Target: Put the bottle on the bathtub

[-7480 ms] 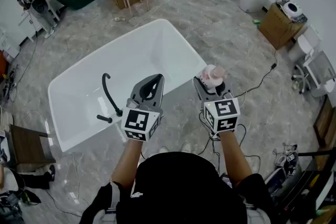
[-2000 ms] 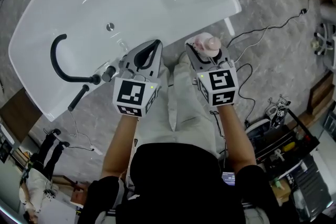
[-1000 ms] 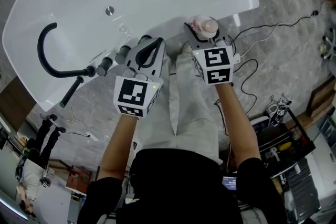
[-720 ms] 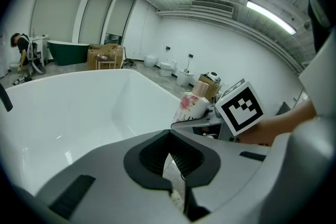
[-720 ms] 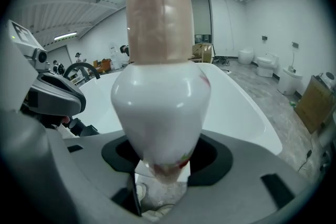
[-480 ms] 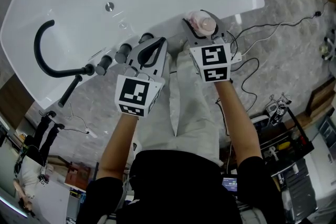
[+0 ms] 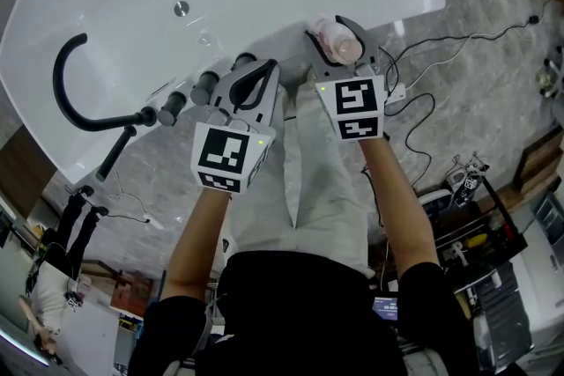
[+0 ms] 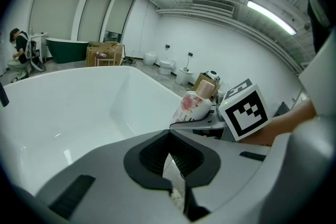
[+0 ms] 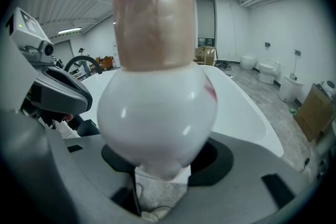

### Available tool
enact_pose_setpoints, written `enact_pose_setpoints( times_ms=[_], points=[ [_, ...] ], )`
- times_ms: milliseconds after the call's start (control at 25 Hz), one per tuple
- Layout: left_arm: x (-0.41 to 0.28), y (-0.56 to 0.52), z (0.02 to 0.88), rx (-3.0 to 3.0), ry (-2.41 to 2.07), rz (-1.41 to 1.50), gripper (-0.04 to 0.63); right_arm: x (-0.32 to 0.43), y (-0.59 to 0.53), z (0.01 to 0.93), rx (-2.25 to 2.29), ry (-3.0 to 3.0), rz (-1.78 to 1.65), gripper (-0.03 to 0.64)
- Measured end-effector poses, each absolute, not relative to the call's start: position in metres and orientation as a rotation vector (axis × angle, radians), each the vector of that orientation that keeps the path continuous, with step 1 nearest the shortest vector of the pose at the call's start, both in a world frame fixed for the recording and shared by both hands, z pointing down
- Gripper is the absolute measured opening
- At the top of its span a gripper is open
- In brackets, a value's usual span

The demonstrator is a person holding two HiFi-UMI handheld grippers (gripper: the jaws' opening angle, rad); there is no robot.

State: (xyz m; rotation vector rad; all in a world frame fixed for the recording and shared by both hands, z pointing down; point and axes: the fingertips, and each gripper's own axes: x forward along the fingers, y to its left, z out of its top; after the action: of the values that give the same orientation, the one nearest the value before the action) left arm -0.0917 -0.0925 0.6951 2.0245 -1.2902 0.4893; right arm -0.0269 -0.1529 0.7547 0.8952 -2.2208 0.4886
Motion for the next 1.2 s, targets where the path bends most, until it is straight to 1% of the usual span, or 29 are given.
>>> enact_pose_setpoints(
  times_ms=[760, 1200],
  points=[
    [-0.0916, -0.0880, 0.6929, 2.019, -1.299, 0.489, 0.012, -0.0263, -0.1471, 0.7547, 0.922, -2.224, 0.430, 0.245],
    [-0.0875, -0.0900, 0.6891, 2.029, -1.300, 0.490, 0.012, -0.0250, -0.1439, 0.7560, 0.893, -2.231, 0.494, 0.245]
  ],
)
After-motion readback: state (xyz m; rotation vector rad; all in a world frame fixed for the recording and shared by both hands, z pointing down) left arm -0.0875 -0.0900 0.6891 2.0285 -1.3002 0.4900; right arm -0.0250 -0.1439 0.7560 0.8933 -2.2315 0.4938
